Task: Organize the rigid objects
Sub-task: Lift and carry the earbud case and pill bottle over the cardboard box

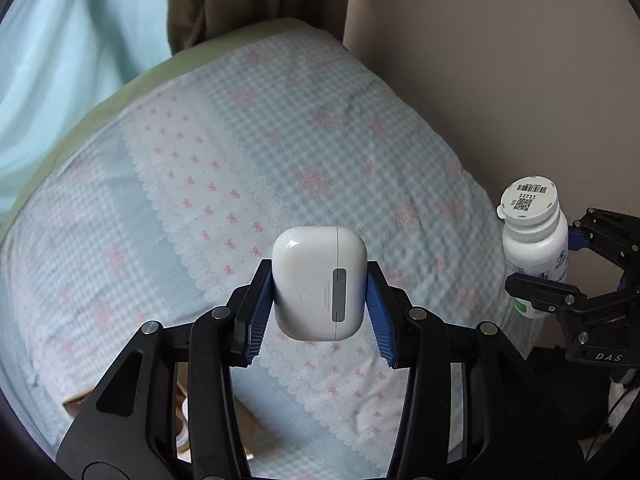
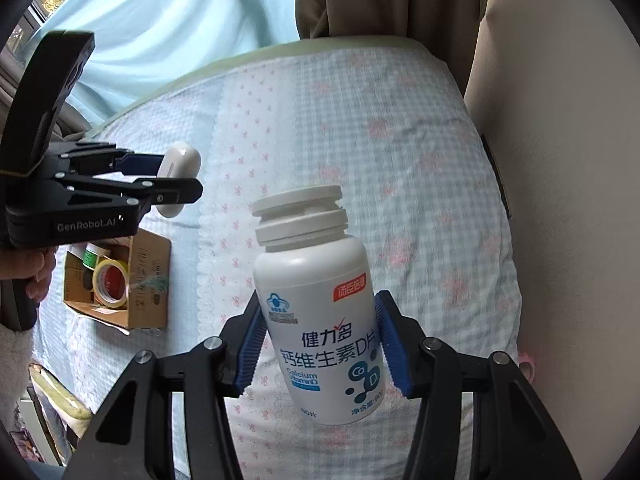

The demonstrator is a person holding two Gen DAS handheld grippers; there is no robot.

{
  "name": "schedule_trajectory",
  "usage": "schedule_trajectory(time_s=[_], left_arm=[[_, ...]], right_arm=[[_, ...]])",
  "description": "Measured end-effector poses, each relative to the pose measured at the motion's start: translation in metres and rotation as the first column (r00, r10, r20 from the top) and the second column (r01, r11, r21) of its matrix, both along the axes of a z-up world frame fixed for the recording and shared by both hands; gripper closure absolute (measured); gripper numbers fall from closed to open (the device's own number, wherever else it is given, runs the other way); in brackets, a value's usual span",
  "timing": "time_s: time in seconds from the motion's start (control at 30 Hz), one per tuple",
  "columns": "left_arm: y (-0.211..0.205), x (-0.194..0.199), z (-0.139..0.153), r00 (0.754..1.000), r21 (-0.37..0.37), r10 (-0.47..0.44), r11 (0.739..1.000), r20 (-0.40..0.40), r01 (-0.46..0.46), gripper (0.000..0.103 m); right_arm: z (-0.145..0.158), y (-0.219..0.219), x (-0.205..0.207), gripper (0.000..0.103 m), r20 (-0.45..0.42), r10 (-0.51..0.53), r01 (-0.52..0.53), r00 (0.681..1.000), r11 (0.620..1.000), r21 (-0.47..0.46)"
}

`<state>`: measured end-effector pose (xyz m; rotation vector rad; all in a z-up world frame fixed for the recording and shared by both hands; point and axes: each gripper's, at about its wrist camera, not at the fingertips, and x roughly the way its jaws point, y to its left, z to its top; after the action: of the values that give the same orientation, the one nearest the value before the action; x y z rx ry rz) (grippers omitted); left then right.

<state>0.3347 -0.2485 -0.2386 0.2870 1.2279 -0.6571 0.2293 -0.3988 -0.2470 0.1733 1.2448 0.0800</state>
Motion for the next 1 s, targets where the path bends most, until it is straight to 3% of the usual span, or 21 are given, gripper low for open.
schedule_trajectory(time_s=[0.2, 0.4, 0.6, 0.73, 1.0], left_arm=[[0.068, -0.017, 0.065, 0.986, -0.072, 0.156, 0.986, 0.058, -0.152, 0.062], [0.147, -0.041, 0.102, 0.96, -0.094, 0.262, 0.963, 0.094, -0.253, 0.062], [0.235, -0.065, 0.102, 0.938, -0.126, 0.339, 0.936, 0.067, -0.329, 0.062], [0.295, -0.073, 0.089, 0.94, -0.121, 0.337, 0.936, 0.048, -0.329, 0.062], [0.401, -0.065, 0.05, 0.948, -0.08, 0.317, 0.946, 0.007, -0.315, 0.062]], right_arm=[[0.065, 0.033, 0.004, 0.054, 0.104, 0.065, -0.068, 0.992, 0.997, 0.023], [0.1, 0.095, 0.004, 0.054, 0.157, 0.114, -0.131, 0.981, 0.986, 0.102], [0.101, 0.178, -0.01, 0.054, 0.156, 0.156, -0.179, 0.975, 0.973, 0.144], [0.092, 0.234, -0.017, 0.054, 0.139, 0.152, -0.172, 0.979, 0.974, 0.15], [0.051, 0.331, -0.014, 0.054, 0.068, 0.027, -0.043, 0.997, 0.972, 0.232]])
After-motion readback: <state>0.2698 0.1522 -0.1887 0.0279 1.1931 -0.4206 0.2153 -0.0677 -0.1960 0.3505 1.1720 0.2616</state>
